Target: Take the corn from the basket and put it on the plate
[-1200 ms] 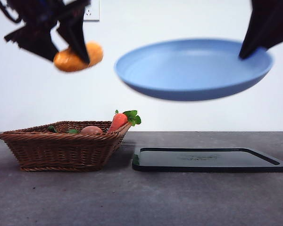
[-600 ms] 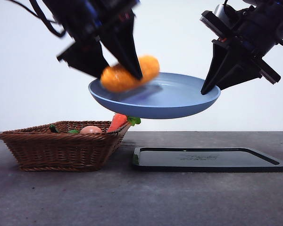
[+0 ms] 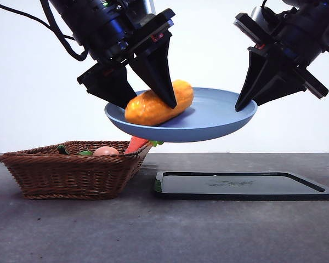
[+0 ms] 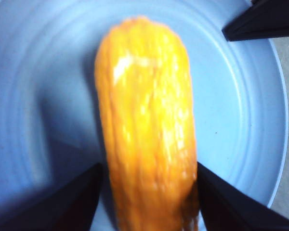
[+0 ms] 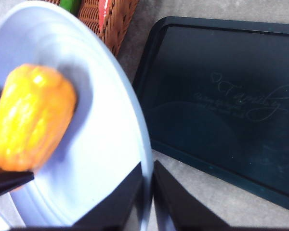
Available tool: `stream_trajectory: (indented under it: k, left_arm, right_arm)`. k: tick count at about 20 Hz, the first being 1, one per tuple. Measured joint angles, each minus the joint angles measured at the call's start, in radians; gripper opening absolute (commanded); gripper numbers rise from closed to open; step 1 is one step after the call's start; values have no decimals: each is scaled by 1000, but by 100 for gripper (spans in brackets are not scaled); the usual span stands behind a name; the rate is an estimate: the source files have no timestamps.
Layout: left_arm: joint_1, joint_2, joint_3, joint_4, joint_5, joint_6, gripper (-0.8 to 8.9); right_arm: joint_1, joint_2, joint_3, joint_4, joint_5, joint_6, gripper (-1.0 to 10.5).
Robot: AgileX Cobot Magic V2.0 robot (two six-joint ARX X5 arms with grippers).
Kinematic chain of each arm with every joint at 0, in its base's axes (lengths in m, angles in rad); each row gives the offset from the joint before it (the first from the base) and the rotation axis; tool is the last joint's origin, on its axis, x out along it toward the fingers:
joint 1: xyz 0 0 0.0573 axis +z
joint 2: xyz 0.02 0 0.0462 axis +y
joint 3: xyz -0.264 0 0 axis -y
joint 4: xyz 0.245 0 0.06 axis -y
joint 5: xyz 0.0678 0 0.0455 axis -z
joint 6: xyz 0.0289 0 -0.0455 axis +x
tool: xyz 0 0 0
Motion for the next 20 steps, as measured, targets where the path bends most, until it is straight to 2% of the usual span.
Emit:
stream_trajectory:
  k: [15, 20]
  left_arm:
    - [0, 0, 26, -42, -2, 22, 333]
    - [0, 0, 100, -84, -2, 23, 382]
  right_arm:
    - [0, 0, 0, -30, -3, 3, 4]
    - [0, 0, 0, -50, -6, 4, 4]
